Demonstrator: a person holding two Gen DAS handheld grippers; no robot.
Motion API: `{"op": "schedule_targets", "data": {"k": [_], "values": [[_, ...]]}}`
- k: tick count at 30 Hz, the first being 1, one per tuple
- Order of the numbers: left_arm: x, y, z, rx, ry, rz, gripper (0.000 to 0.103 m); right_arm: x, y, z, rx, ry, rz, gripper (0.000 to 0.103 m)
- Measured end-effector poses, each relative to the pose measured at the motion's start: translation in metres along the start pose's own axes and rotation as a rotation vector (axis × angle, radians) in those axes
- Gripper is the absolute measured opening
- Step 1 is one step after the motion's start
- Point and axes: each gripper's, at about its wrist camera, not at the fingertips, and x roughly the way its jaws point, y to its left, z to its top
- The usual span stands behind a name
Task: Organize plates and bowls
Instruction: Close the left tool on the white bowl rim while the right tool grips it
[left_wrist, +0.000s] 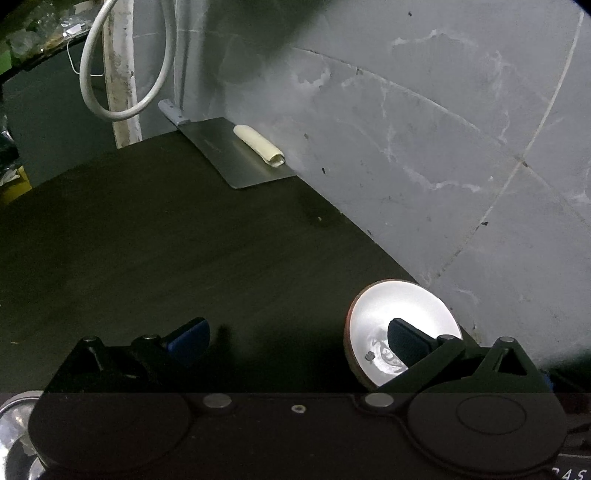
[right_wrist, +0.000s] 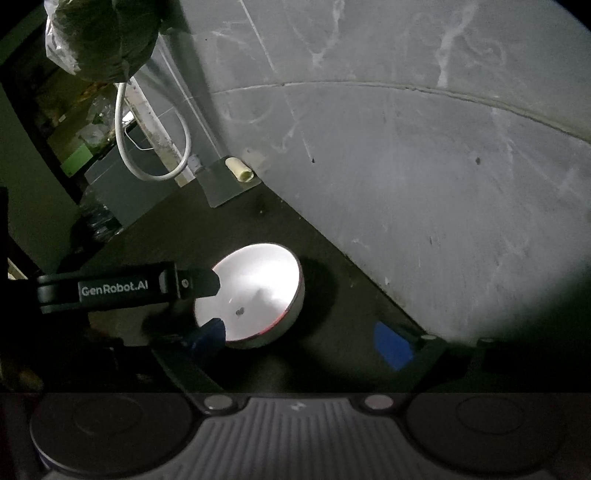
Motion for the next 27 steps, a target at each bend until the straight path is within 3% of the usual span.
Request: {"op": "schedule_targets", "data": {"k": [6, 14, 20, 27], "values": [[0.004, 0.000, 0.000, -0.004, 0.020, -0.017, 0.102, 0.001, 0.000, 0.001, -0.003, 0.000, -0.002, 0.090], [0.003, -0.003, 0.000, -0.008, 0.025, -0.051, 0.092, 0.006, 0.000, 0.004, -0.016, 0.007, -0.004, 0.083], [0.003, -0.006, 0.000, -0.003, 0.034, -0.083, 0.079, 0.010, 0.001, 0.006, -0.028, 0.012, -0.002, 0.079], [0.006, -0.005, 0.000, -0.027, 0.056, -0.119, 0.049, 0.014, 0.002, 0.008, -0.038, 0.017, 0.003, 0.071]]}}
